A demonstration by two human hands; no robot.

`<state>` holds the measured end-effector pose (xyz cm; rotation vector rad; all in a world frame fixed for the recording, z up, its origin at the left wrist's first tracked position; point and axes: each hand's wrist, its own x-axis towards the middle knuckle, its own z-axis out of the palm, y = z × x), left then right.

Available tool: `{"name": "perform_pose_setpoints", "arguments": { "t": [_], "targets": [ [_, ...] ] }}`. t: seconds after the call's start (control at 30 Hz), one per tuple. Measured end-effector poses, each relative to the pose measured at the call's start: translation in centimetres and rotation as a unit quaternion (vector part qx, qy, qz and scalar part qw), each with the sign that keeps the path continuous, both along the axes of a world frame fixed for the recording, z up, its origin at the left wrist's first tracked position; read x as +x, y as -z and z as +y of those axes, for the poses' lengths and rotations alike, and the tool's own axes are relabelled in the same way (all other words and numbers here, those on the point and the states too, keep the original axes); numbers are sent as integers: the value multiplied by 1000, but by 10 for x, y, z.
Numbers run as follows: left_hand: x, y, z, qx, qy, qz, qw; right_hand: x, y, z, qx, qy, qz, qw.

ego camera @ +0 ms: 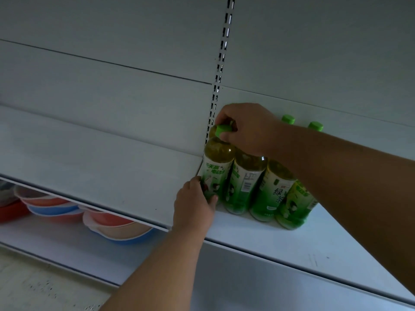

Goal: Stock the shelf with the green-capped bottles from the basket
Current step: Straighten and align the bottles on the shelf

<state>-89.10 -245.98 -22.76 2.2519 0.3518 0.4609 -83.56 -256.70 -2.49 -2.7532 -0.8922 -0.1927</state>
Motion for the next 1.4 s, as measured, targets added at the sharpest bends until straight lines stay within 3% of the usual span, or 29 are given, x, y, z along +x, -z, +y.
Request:
{"name": "perform_pose_setpoints", "arguments": {
  "t": [0.27, 0.47, 0.8, 1.07, 1.27, 1.4],
  "targets": [
    [-2, 3, -6, -10, -21, 4, 1000, -2, -2, -4, -5, -7, -7, 1000],
    [-11, 7, -12, 80, -18, 55, 995, -7, 2, -20, 1, 25, -13, 1000],
    [-11, 12, -12, 114, -17, 53, 992, -18, 9, -30, 24, 47, 6, 999],
    [1, -7, 4, -26, 20, 34, 999, 11, 4, -26, 107, 77, 10, 991],
    [7, -25, 21, -117, 92, 37, 988, 46, -5, -16, 95, 67, 4, 993],
    [7, -66, 32, -80, 112, -27, 990, 59, -10, -19, 82, 41, -5, 996]
  ]
}}
